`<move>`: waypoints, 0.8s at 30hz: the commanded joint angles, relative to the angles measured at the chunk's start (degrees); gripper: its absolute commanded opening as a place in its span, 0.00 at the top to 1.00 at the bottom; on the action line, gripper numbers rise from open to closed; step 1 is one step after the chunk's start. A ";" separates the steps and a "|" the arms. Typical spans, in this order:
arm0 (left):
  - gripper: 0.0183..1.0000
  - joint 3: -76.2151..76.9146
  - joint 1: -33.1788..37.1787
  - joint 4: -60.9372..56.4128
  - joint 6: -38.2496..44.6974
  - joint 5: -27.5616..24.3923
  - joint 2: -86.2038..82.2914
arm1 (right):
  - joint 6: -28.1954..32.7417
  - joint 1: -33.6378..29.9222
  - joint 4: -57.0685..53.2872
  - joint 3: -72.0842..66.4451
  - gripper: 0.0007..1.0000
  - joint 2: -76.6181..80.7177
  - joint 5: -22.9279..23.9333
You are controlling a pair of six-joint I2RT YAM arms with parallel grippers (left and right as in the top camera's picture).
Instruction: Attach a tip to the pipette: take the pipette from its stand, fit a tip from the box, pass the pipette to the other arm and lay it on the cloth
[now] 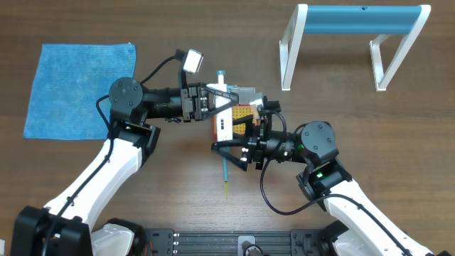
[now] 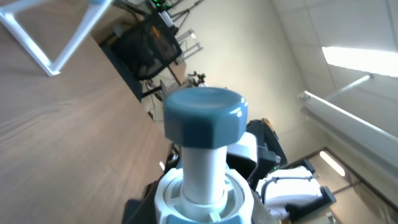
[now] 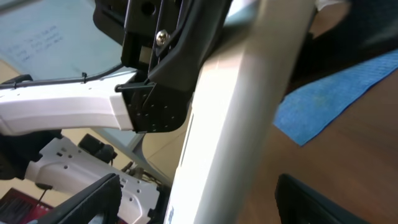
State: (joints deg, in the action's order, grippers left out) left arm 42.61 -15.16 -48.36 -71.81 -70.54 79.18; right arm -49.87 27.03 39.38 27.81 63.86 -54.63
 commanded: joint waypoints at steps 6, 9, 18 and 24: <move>0.99 1.40 30.36 66.36 38.66 16.83 -0.04 | -3.96 -44.30 0.37 0.22 0.19 0.02 -35.12; 0.99 9.84 39.01 97.55 57.42 35.69 -0.04 | -6.82 -51.25 5.18 0.24 0.19 -0.70 -32.74; 0.99 72.30 41.13 131.19 70.90 63.56 26.58 | 19.71 -53.59 -14.03 0.24 0.18 0.59 -3.02; 0.99 100.13 40.98 139.80 74.27 69.83 56.59 | 27.78 -44.63 -49.57 0.24 0.18 0.42 56.61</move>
State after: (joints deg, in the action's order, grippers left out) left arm 137.10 25.82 90.13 -0.10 -5.54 126.37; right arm -26.13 -20.23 -5.87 27.99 64.69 -25.06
